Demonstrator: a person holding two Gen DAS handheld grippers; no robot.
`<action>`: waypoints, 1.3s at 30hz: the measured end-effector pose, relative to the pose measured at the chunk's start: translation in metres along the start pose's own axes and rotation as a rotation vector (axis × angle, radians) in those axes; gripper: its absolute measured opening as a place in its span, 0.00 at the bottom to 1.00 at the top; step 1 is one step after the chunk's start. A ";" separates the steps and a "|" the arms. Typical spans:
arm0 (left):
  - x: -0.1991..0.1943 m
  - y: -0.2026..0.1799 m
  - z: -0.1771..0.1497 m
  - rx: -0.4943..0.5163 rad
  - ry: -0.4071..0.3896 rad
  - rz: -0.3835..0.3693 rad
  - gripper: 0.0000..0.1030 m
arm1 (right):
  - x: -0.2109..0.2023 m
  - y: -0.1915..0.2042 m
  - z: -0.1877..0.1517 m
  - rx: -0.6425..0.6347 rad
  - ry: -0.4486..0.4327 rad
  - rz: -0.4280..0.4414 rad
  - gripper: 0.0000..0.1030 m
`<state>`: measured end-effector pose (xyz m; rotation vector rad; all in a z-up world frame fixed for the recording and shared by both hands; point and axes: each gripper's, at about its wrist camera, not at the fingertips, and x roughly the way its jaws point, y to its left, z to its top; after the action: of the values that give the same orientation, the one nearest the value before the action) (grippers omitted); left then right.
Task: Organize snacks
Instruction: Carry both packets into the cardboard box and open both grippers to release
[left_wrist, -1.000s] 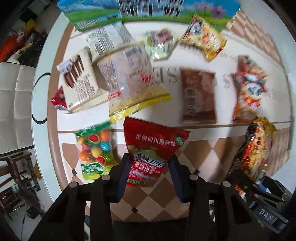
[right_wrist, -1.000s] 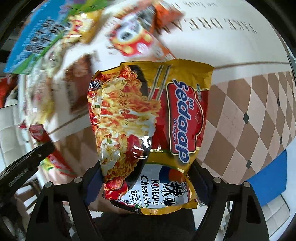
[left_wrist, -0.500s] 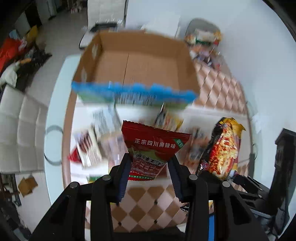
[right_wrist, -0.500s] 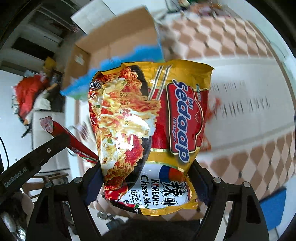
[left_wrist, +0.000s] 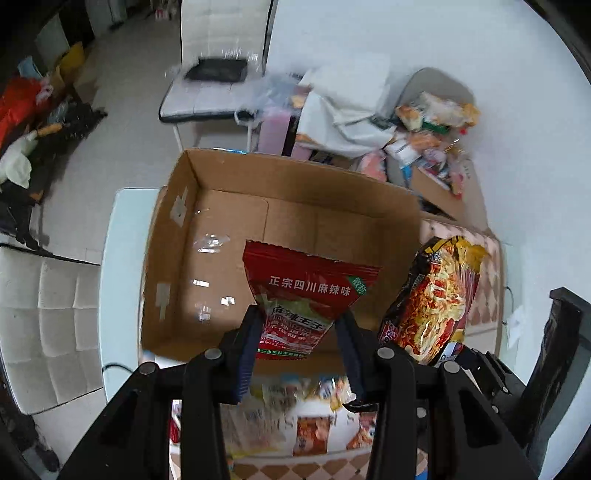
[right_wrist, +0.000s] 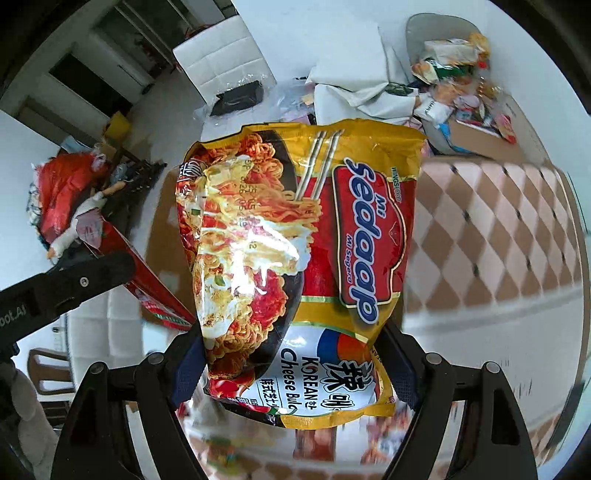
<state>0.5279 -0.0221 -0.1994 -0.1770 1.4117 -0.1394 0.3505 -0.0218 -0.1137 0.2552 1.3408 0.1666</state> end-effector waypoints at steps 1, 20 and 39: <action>0.018 0.004 0.013 -0.010 0.033 0.006 0.37 | 0.015 0.002 0.013 -0.009 0.014 -0.008 0.82; 0.163 0.019 0.080 -0.077 0.289 0.053 0.39 | 0.279 -0.030 0.135 -0.037 0.248 -0.139 0.83; 0.103 0.020 0.059 0.039 0.053 0.103 0.84 | 0.227 -0.027 0.120 -0.068 0.164 -0.194 0.93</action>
<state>0.6023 -0.0212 -0.2944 -0.0690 1.4663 -0.0873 0.5171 0.0018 -0.3093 0.0539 1.5114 0.0705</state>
